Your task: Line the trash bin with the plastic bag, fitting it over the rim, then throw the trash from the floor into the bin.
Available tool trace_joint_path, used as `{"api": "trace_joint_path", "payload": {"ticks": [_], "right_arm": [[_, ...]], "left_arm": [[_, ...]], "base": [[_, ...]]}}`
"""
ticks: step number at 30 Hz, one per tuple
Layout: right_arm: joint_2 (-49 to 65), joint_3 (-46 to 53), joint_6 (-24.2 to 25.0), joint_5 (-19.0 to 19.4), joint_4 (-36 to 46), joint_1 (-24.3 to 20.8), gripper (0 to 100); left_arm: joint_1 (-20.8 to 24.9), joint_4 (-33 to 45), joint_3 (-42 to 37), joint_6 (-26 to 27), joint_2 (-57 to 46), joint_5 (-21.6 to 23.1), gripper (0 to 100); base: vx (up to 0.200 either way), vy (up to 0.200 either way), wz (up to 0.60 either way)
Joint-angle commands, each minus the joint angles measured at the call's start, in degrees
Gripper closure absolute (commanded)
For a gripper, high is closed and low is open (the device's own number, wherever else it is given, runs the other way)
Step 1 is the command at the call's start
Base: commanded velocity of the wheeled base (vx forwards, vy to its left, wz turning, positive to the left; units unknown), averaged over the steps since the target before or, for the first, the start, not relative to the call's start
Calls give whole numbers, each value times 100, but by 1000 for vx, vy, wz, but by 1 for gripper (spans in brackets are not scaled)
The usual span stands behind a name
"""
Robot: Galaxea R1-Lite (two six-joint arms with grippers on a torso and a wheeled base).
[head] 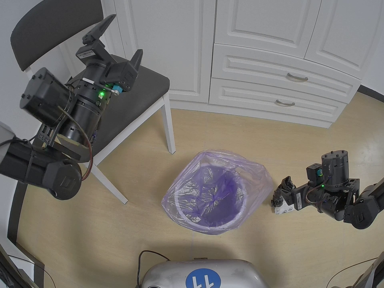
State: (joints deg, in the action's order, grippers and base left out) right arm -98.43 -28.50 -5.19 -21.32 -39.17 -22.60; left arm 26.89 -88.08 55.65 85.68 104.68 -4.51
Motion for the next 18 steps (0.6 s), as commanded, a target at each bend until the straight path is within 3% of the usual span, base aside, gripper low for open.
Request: {"api": "trace_joint_path", "payload": {"ticks": [1, 9, 18], "right_arm": [[245, 55, 10, 5, -12, 72, 0], [781, 117, 10, 102, 6, 168, 0], [992, 354, 27, 242, -12, 239, 0]], "left_arm": [[27, 10, -441, 336, -739, 20, 0], [-158, 27, -1258, 599, -1670, 390, 0], [-404, 27, -1610, 722, -2075, 592, 0]], "base": [[0, 0, 0], [0, 0, 0], [0, 0, 0]]}}
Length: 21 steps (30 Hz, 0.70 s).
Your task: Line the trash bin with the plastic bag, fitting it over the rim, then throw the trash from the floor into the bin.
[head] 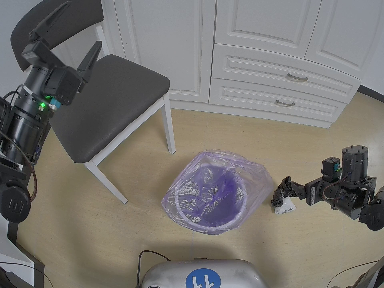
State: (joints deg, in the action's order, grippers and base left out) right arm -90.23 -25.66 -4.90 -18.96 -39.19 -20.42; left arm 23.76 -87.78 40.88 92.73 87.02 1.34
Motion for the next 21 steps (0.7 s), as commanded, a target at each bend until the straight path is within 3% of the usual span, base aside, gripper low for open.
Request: {"api": "trace_joint_path", "payload": {"ticks": [1, 10, 13, 14, 15, 16, 18, 19, 21], "right_arm": [[208, 105, -11, 6, -9, 12, 0], [199, 52, -28, -38, -9, -6, 0], [217, 44, -11, -82, -9, -6, 0], [226, 44, -11, -82, -9, -6, 0], [296, 61, -11, -91, -1, -32, 0], [410, 88, -2, -91, 17, -59, 0], [437, 96, -2, -91, 17, -67, 0], [489, 158, -2, -73, 8, -111, 0], [463, 175, -2, -73, -1, -147, 0]], "left_arm": [[-144, -2, -317, 78, -422, 7, 0], [-152, 51, -581, -19, -282, 15, 0], [-302, 183, -554, -880, 360, 235, 0], [-302, 192, -546, -924, 395, 253, 0], [-346, 192, -537, -1425, 720, 376, 0], [-390, 218, -493, -1864, 975, 393, 0], [-416, 209, -466, -1970, 1045, 402, 0], [-618, 271, -238, -2646, 1283, 376, 0], [-680, 367, -106, -3024, 1406, 376, 0]], "base": [[0, 0, 0], [0, 0, 0], [0, 0, 0], [0, 0, 0], [0, 0, 0], [0, 0, 0], [0, 0, 0], [0, 0, 0], [0, 0, 0]]}}
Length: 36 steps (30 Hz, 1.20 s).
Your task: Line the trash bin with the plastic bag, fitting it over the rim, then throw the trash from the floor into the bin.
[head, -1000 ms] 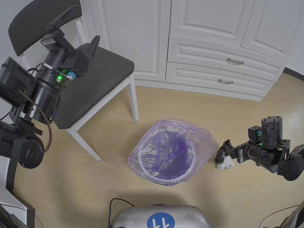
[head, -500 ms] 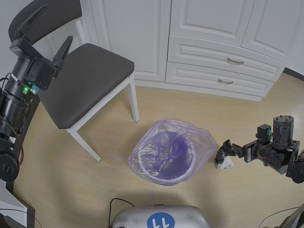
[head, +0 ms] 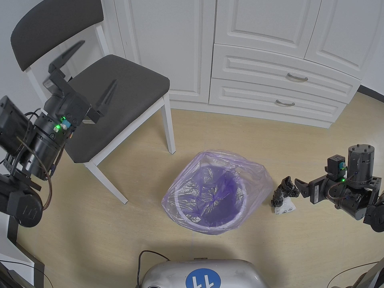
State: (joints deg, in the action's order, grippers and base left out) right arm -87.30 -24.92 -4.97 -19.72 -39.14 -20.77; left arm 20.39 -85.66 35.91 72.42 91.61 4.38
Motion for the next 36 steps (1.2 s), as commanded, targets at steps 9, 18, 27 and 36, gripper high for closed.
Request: {"api": "trace_joint_path", "payload": {"ticks": [9, 18, 27, 36], "right_arm": [[-455, 84, -56, 48, -23, -349, 0], [-1554, -514, -91, 373, -832, -340, 0], [-2942, -1701, -258, 382, -814, -217, 0], [-4173, -2729, -144, 294, -823, 135, 0]], "left_arm": [[114, 1157, 329, -4658, 1350, 63, 0], [931, 1605, 399, -6601, 1913, 98, 0], [1133, 2757, 997, -7453, 2642, 90, 0], [1019, 5218, 2341, -7893, 2968, 19, 0]], "base": [[0, 0, 0], [0, 0, 0], [0, 0, 0], [0, 0, 0]]}}
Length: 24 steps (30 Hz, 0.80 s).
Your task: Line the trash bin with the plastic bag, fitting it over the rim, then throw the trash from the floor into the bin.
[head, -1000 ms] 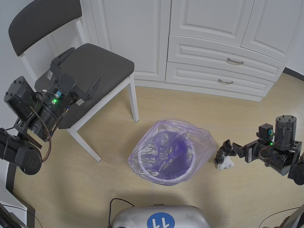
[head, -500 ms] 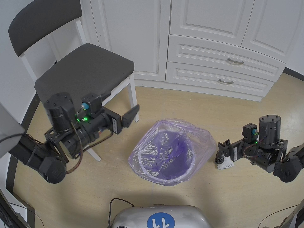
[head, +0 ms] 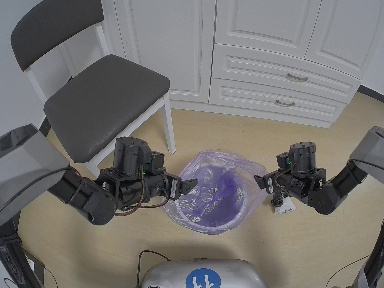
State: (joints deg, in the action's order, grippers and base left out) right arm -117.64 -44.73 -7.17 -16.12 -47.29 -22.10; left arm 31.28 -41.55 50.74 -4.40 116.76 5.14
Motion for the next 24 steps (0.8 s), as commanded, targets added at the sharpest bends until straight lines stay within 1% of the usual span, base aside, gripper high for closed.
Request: {"api": "trace_joint_path", "payload": {"ticks": [1, 2, 3, 5, 9, 11, 13, 15, 19, 20, 21, 22, 23, 24], "right_arm": [[-1235, -836, 137, -67, -9, 312, 0], [-1235, -836, 137, -67, -9, 312, 0], [-1402, -1012, 242, -58, 9, 417, 0], [-1499, -1126, 260, -58, 44, 496, 0], [-1666, -1275, 295, -58, 62, 558, 0], [-1859, -1469, 392, -58, 62, 558, 0], [-1885, -1486, 400, -58, 62, 558, 0], [-2123, -1803, 646, -58, 53, 558, 0], [-2219, -1970, 813, -58, 53, 558, 0], [-2237, -2058, 910, -58, 53, 558, 0], [-2246, -2084, 928, -58, 53, 558, 0], [-2255, -2101, 937, -58, 53, 558, 0], [-2263, -2137, 980, -58, 44, 558, 0], [-2272, -2163, 1016, -58, 35, 558, 0]], "left_arm": [[-87, 841, 947, -210, 567, -75, 0], [-87, 841, 947, -210, 567, -75, 0], [-157, 929, 1140, -184, 787, -207, 0], [-201, 973, 1263, -175, 919, -260, 0], [-254, 1193, 1518, -166, 1138, -260, 0], [-280, 1395, 1852, -158, 1376, -268, 0], [-280, 1412, 1887, -158, 1393, -268, 0], [-333, 1632, 2362, -149, 1683, -268, 0], [-386, 1799, 2590, -87, 1824, -321, 0], [-439, 1808, 2775, 106, 2017, -594, 0], [-474, 1773, 2872, 176, 2123, -752, 0], [-491, 1773, 2924, 194, 2167, -831, 0], [-544, 1773, 3065, 238, 2281, -1051, 0], [-579, 1773, 3135, 238, 2334, -1147, 0]], "base": [[0, 0, 0], [0, 0, 0], [0, 0, 0], [0, 0, 0], [0, 0, 0], [0, 0, 0], [0, 0, 0], [0, 0, 0], [0, 0, 0], [0, 0, 0], [0, 0, 0], [0, 0, 0], [0, 0, 0], [0, 0, 0]]}}
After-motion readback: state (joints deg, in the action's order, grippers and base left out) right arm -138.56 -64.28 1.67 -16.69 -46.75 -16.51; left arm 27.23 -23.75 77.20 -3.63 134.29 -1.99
